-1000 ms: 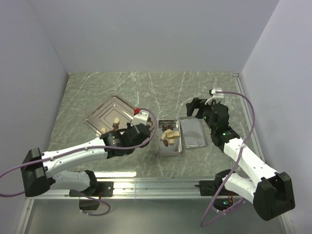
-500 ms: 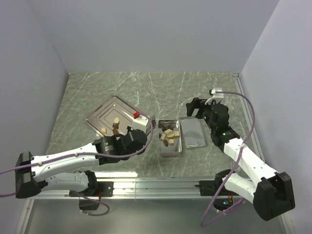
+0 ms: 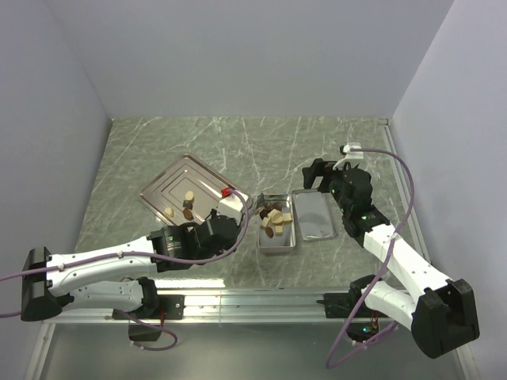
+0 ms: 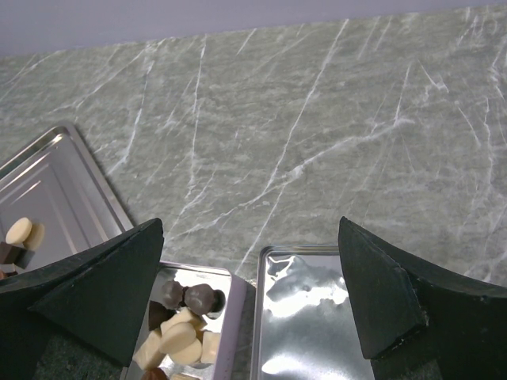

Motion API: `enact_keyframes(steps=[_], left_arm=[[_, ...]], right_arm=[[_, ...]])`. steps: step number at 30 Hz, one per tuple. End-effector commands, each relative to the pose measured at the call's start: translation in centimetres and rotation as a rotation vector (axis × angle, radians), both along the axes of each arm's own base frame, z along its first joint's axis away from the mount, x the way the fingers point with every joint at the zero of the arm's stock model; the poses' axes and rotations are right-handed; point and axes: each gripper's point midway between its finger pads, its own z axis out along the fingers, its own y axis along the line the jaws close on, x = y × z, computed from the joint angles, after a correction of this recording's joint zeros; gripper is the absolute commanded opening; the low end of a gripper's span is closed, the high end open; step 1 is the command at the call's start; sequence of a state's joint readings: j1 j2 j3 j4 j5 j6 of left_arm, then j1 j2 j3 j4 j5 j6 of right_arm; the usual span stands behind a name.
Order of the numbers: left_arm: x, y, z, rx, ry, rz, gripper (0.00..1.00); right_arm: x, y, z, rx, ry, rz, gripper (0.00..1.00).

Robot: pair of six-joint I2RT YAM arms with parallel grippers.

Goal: Pack the chocolate

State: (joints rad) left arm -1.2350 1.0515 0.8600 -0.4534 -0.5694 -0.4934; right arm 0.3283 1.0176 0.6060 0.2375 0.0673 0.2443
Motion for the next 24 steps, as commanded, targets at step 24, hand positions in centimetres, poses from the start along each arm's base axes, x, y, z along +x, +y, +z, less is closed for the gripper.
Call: enact_keyframes(steps=[24], left_arm=[[8.1, 13.3, -0.3, -0.092, -0.019, 0.55, 0.28]], right_arm=[[0.7, 0.1, 2.6, 0.012, -0.064, 0.0, 0.97]])
